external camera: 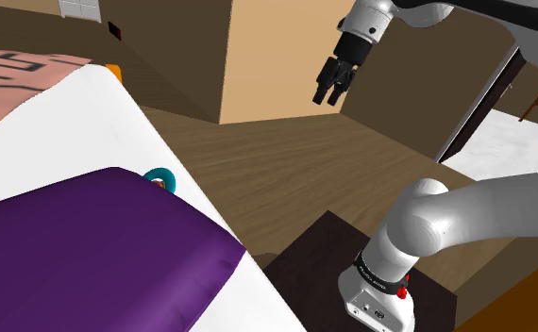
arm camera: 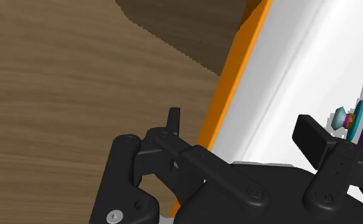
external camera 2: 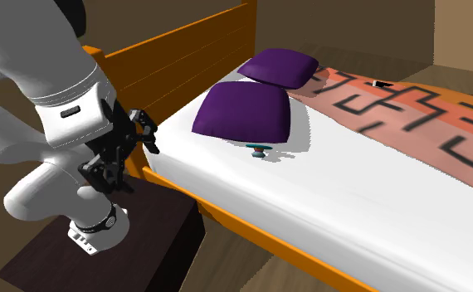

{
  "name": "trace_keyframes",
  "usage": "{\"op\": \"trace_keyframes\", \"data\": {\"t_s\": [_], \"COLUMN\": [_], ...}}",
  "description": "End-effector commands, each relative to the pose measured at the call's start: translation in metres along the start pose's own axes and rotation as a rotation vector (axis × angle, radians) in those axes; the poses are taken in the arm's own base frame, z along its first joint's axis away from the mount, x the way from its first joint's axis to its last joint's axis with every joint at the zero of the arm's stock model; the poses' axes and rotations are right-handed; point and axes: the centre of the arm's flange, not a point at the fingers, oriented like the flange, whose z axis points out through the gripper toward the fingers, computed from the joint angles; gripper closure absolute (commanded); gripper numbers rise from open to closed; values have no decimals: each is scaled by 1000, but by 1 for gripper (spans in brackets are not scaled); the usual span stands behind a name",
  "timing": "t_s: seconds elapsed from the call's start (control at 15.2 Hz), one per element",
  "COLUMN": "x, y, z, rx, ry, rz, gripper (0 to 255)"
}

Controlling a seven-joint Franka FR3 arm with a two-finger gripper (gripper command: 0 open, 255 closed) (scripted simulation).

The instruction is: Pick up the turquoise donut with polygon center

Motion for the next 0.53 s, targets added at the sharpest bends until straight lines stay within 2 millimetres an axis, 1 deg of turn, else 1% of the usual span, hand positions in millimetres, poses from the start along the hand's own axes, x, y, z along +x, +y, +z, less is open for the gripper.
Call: {"op": "trace_keyframes", "data": {"t_s": [0.0, 0.46], "x": [0, 29], "y": [0, -37], "z": [0, 68], "rx": [0, 122], "ry": [0, 6], "rz": [0, -6], "gripper": [0, 0]}}
